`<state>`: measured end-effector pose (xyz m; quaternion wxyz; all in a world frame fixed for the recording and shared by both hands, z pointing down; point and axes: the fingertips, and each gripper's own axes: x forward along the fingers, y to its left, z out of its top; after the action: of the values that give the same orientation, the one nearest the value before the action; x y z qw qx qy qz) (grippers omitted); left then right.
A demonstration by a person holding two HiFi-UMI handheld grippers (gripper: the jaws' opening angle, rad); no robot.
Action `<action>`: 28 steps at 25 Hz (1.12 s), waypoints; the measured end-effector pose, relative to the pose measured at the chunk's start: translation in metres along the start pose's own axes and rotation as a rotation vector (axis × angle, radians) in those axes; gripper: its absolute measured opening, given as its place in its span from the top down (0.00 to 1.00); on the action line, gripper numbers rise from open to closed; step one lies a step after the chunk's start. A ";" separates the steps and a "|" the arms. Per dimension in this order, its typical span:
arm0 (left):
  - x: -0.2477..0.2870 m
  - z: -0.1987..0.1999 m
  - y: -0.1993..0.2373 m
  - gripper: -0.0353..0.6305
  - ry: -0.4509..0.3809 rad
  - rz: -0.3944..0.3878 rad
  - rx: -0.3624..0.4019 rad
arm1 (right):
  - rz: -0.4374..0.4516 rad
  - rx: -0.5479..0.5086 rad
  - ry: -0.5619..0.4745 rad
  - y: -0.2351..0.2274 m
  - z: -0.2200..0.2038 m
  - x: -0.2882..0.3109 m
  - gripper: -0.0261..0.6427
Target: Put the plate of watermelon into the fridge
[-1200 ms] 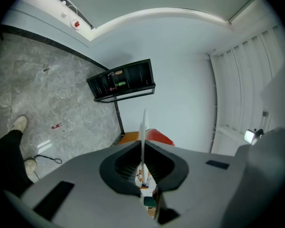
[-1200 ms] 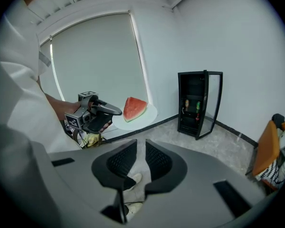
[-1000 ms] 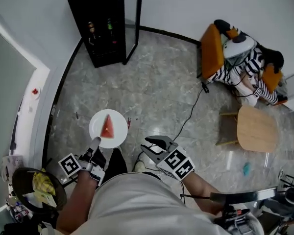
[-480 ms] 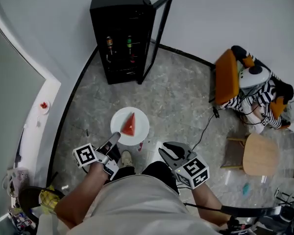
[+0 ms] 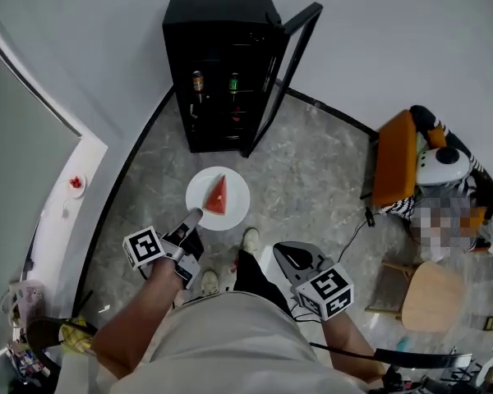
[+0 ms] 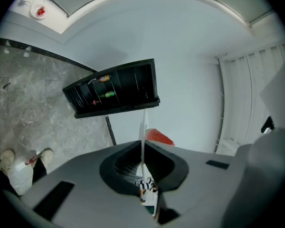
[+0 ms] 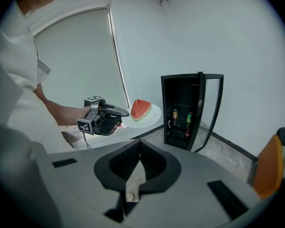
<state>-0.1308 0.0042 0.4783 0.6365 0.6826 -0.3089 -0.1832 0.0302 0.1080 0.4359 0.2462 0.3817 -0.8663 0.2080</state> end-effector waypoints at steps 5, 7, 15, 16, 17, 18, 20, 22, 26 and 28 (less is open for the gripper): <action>0.068 0.034 -0.005 0.91 -0.087 -0.005 -0.050 | 0.074 -0.041 0.020 -0.069 0.027 0.015 0.94; 0.097 0.048 -0.005 0.91 -0.120 0.002 -0.047 | 0.100 -0.066 0.028 -0.098 0.037 0.018 0.94; 0.195 0.105 0.008 0.91 -0.223 0.066 -0.037 | 0.146 -0.091 0.069 -0.190 0.054 0.030 0.94; 0.206 0.114 0.010 0.91 -0.230 0.068 -0.036 | 0.147 -0.089 0.073 -0.196 0.054 0.033 0.94; 0.217 0.123 0.012 0.91 -0.238 0.067 -0.035 | 0.145 -0.087 0.077 -0.203 0.055 0.036 0.94; 0.228 0.133 0.015 0.91 -0.245 0.067 -0.034 | 0.141 -0.082 0.081 -0.210 0.057 0.040 0.94; 0.250 0.152 0.022 0.91 -0.254 0.073 -0.036 | 0.130 -0.070 0.080 -0.224 0.062 0.047 0.94; 0.272 0.172 0.032 0.91 -0.261 0.080 -0.040 | 0.111 -0.055 0.082 -0.239 0.069 0.054 0.94; 0.313 0.216 0.054 0.91 -0.274 0.090 -0.060 | 0.066 -0.010 0.089 -0.268 0.083 0.067 0.94; 0.330 0.236 0.067 0.91 -0.277 0.093 -0.067 | 0.038 0.001 0.094 -0.279 0.092 0.075 0.94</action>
<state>-0.0505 -0.3904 0.5621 0.6181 0.6140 -0.4186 -0.2563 0.1744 -0.1580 0.4548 0.2824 0.3549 -0.8608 0.2310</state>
